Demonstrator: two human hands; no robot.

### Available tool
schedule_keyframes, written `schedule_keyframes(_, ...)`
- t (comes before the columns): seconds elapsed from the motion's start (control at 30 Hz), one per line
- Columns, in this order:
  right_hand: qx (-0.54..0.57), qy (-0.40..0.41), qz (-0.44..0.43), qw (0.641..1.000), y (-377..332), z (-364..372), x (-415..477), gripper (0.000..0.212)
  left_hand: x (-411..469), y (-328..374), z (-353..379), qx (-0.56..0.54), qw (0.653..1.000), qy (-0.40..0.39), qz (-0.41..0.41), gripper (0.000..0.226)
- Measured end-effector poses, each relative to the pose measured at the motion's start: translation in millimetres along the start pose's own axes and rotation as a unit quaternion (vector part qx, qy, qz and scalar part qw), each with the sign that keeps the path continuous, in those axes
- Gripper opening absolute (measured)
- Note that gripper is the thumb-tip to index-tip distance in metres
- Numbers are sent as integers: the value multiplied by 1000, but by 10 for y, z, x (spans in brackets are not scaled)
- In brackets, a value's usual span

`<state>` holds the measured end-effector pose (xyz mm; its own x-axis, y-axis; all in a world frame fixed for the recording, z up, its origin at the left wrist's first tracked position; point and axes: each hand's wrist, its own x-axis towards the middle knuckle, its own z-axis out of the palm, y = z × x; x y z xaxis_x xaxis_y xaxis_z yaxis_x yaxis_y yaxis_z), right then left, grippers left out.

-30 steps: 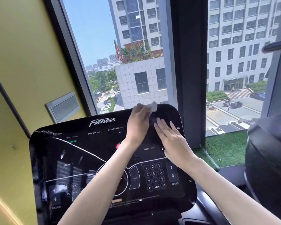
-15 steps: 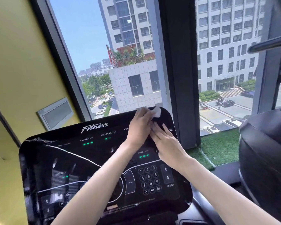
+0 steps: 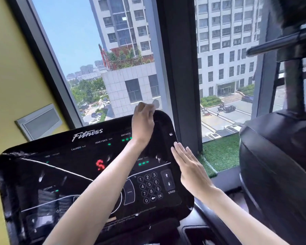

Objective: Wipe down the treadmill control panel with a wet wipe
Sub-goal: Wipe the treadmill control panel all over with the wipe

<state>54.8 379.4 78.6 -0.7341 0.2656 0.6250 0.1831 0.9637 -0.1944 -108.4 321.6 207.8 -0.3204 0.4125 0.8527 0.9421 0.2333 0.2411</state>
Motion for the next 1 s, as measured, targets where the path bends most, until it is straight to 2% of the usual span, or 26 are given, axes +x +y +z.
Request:
schedule_keyframes(0.07,-4,-17,-1,1000,10,17,0,92,-150,132,84,22,989,-96,114,14)
schedule_keyframes(0.13,2,-24,3,1000,25,22,7,91,-215,139,93,37,957,-190,216,16)
schedule_keyframes(0.17,13,-22,5,1000,37,20,9,89,-137,96,80,38,957,-194,211,14)
schedule_keyframes(0.27,46,-6,-1,999,81,28,10,85,87,-9,3,3,995,-73,66,9)
schedule_keyframes(0.3,50,-5,-5,999,89,34,10,84,64,4,-7,1,997,-55,53,10)
schedule_keyframes(0.33,52,-5,-10,999,94,36,5,84,-7,45,0,11,993,-75,86,13)
schedule_keyframes(0.37,53,-5,-14,998,99,36,1,84,-115,82,28,25,980,-123,152,20)
schedule_keyframes(0.43,49,-6,-21,999,99,21,-6,82,-302,79,47,38,936,-234,259,29)
schedule_keyframes(0.47,48,-6,-23,999,97,13,-4,81,-265,48,20,41,932,-248,263,29)
schedule_keyframes(0.5,50,-5,-24,998,97,6,-1,80,-171,1,16,39,945,-227,234,26)
schedule_keyframes(0.57,50,-5,-24,998,94,11,4,80,-5,-48,-19,15,985,-122,121,17)
schedule_keyframes(0.6,49,-5,-23,999,90,16,4,79,-2,-40,-23,9,993,-81,81,15)
schedule_keyframes(0.63,48,-5,-22,999,86,22,7,79,-51,-3,-11,8,994,-75,81,16)
schedule_keyframes(0.67,46,-3,-22,999,85,24,8,79,-142,54,23,17,987,-104,123,20)
schedule_keyframes(0.73,41,1,-22,999,83,17,8,79,-404,156,73,43,945,-226,234,29)
schedule_keyframes(0.77,38,4,-23,999,87,15,6,79,-445,150,64,53,927,-266,260,30)
schedule_keyframes(0.8,36,4,-24,999,92,17,4,79,-381,126,58,59,926,-268,259,28)
schedule_keyframes(0.83,34,2,-25,999,97,24,2,80,-265,95,57,57,941,-241,232,26)
schedule_keyframes(0.9,32,1,-28,999,102,49,-2,82,-70,64,13,34,980,-146,128,20)
schedule_keyframes(0.93,30,-2,-27,999,104,59,-2,82,-54,46,13,25,988,-115,97,18)
schedule_keyframes(0.97,23,-4,-24,999,107,69,1,83,-96,66,14,24,988,-114,106,19)
schedule_keyframes(1.0,13,-8,-22,1000,111,72,5,84,-189,102,35,28,978,-144,150,22)
